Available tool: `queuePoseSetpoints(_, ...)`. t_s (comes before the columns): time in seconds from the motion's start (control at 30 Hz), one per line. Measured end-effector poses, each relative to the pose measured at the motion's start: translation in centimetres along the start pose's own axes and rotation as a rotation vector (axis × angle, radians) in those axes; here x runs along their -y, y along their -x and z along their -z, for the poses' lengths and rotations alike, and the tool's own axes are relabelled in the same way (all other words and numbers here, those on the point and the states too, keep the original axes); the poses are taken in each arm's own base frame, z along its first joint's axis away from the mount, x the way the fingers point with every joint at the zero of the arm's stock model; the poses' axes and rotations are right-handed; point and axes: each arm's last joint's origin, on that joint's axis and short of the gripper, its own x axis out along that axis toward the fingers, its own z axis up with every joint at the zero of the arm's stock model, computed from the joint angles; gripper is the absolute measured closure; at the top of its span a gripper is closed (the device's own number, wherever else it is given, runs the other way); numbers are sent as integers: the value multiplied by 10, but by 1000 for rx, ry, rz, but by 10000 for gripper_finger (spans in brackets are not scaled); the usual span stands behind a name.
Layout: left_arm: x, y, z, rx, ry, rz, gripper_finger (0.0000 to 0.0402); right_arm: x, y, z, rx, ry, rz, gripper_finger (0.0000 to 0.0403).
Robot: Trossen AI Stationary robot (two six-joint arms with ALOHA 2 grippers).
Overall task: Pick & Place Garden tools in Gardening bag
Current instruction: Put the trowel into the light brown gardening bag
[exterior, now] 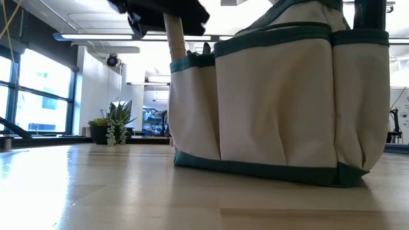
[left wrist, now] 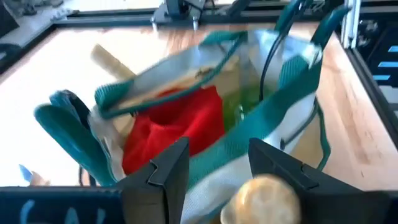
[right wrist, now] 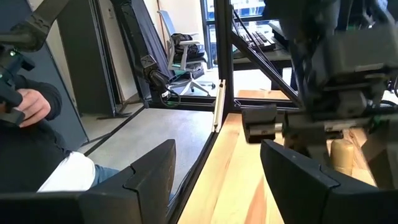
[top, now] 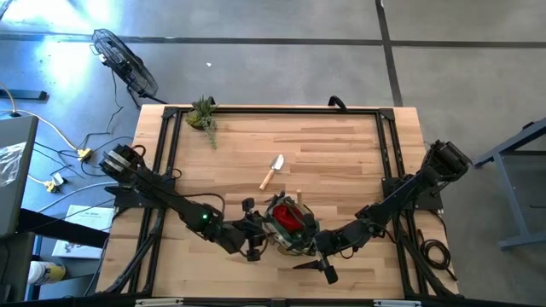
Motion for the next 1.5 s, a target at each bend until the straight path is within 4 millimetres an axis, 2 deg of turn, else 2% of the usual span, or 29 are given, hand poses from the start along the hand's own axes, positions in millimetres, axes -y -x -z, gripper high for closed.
queuePoseSetpoints(0.73,-19,38,-40,132,3,-16,243,0,-1,3,-22,-18,3,176)
queuePoseSetpoints(1.07,-37,67,-61,197,71,-36,243,-1,-1,5,-40,-19,-51,176)
queuePoseSetpoints(1.4,-59,91,-63,162,187,-155,243,-2,-3,9,-58,-92,-66,176)
queuePoseSetpoints(1.5,-63,92,-62,151,222,-166,243,-2,-6,15,-70,-115,-65,176)
